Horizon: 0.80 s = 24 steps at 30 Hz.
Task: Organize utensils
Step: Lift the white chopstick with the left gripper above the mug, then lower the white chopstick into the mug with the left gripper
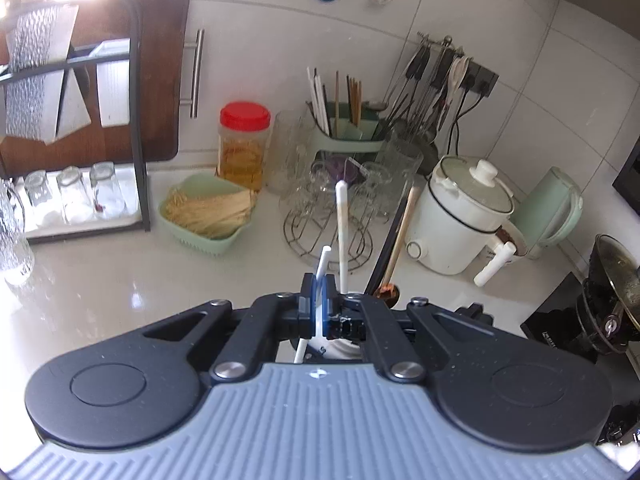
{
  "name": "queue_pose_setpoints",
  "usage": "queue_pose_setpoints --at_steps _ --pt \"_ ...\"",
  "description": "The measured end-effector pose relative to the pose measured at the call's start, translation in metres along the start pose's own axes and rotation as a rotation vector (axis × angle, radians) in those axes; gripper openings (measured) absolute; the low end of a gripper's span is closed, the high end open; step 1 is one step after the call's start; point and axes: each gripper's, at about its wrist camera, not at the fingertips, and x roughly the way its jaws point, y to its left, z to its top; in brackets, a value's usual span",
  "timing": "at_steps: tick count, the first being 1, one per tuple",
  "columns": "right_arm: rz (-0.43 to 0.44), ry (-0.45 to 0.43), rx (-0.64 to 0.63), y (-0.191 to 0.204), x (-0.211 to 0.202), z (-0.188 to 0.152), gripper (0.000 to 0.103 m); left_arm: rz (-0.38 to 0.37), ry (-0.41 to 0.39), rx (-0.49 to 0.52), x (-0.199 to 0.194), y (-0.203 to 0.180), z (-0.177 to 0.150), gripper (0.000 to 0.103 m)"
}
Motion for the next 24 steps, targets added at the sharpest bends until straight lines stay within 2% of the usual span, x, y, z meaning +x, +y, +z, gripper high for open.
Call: queue_pose_setpoints --at_steps 14,24 --pt "-0.008 -0.004 0.008 0.001 -0.001 0.0 0.091 -0.04 -0.111 0.05 -0.047 -0.018 0.044 0.002" --pt "-0.012 -0.008 0.011 0.001 -0.001 0.0 0.091 -0.075 -0.205 0.088 -0.061 -0.036 0.081 0.002"
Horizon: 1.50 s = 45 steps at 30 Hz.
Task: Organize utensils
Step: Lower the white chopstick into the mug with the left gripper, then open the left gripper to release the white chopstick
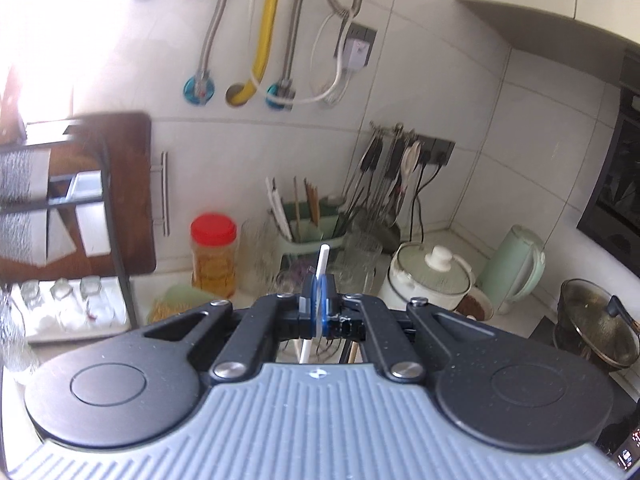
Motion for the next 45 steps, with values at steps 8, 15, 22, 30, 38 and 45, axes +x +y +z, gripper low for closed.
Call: queue_pose_setpoints --at_steps 8,15,22,30,38,45 --pt "0.0 -0.002 0.0 0.0 0.0 0.0 0.091 -0.06 -0.036 0.036 0.003 -0.019 0.02 0.002" --pt "0.0 -0.003 0.0 0.0 0.0 0.0 0.091 -0.097 -0.009 0.037 0.016 -0.028 0.015 0.002" --pt "0.0 -0.003 0.0 0.0 0.0 0.0 0.091 -0.103 0.055 0.021 0.038 -0.029 -0.004 0.0" --pt "0.002 -0.006 -0.002 -0.001 -0.001 0.0 0.091 -0.086 0.107 0.018 0.058 -0.027 -0.019 0.0" --pt "0.0 -0.005 -0.002 0.0 -0.001 0.0 0.091 -0.053 0.204 -0.01 0.083 -0.017 -0.049 0.0" --pt "-0.002 -0.009 -0.006 0.002 0.003 0.002 0.091 0.004 0.239 -0.041 0.087 -0.004 -0.065 0.0"
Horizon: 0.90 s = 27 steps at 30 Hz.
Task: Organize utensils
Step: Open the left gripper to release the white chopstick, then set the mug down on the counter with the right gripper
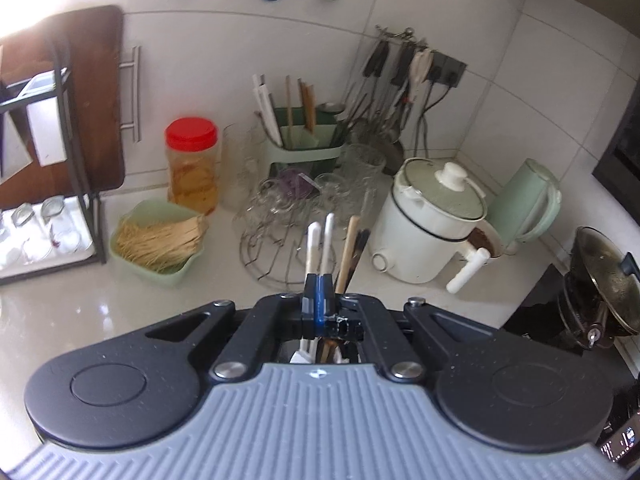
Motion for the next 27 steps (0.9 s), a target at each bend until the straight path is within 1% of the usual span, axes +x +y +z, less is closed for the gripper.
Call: queue_pose_setpoints --at_steps 5,13,15,18,20,21,22,23,24,25,26,27 --pt "0.011 0.0 -0.007 0.002 0.006 0.003 0.091 0.053 0.017 -0.038 -0.003 0.011 -0.011 0.0" --pt "0.045 0.002 -0.029 0.01 0.02 0.014 0.091 0.157 0.064 -0.159 -0.01 0.041 -0.036 0.0" --pt "0.048 0.008 -0.031 0.011 0.021 0.015 0.091 0.17 0.067 -0.193 -0.014 0.048 -0.042 0.0" --pt "0.05 0.013 -0.028 0.011 0.02 0.015 0.091 0.21 0.061 -0.216 -0.02 0.054 -0.049 0.0" --pt "0.05 0.014 -0.028 0.01 0.019 0.014 0.091 0.219 0.063 -0.236 -0.024 0.056 -0.054 0.002" --pt "0.057 0.015 -0.021 0.01 0.018 0.014 0.092 0.228 0.066 -0.242 -0.025 0.058 -0.056 0.004" --pt "0.077 0.02 -0.007 0.009 0.019 0.015 0.095 0.235 0.069 -0.249 -0.025 0.059 -0.057 0.011" --pt "0.092 0.027 0.002 0.007 0.018 0.016 0.103 0.243 0.071 -0.262 -0.027 0.061 -0.06 0.025" --pt "0.09 0.028 0.002 0.007 0.017 0.016 0.103 0.255 0.069 -0.274 -0.028 0.062 -0.062 0.035" --pt "0.088 0.029 -0.003 0.008 0.015 0.016 0.103 0.267 0.062 -0.285 -0.03 0.063 -0.063 0.05" --pt "0.095 0.032 -0.009 0.008 0.012 0.016 0.103 0.276 0.053 -0.291 -0.032 0.063 -0.065 0.055" --pt "0.097 0.038 -0.012 0.008 0.011 0.016 0.103 0.283 0.049 -0.296 -0.034 0.064 -0.066 0.057"
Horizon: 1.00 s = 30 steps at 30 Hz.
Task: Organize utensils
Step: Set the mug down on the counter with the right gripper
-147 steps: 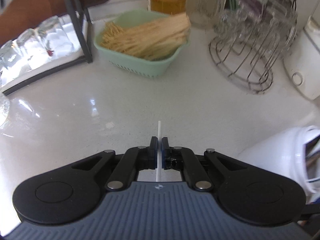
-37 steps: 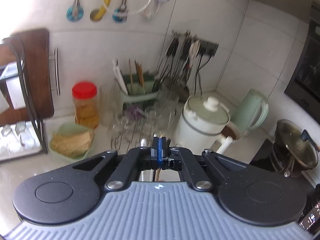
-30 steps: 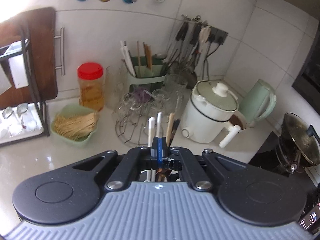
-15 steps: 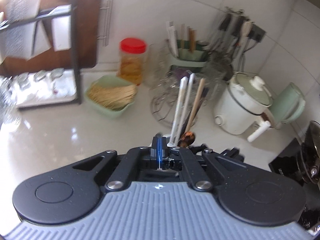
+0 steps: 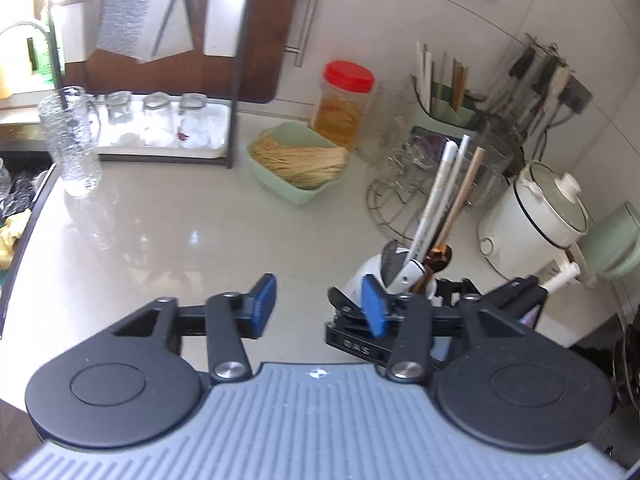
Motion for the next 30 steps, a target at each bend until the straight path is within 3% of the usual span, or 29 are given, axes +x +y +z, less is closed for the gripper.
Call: queue_pose_setpoints --at_steps 4,14,22,30 --pt "0.023 0.008 0.01 -0.003 -0.013 0.001 0.103 0.016 -0.013 -0.003 -0.004 0.003 -0.001 0.064" --pt "0.006 -0.064 0.074 -0.004 -0.06 0.018 0.103 0.059 -0.087 0.05 -0.03 0.006 0.007 0.087" --pt "-0.05 -0.121 0.154 0.003 -0.118 0.039 0.103 0.064 -0.146 0.118 -0.069 0.007 0.009 0.095" --pt "-0.091 -0.149 0.187 0.021 -0.186 0.04 0.103 0.047 -0.182 0.121 -0.109 0.018 -0.009 0.097"
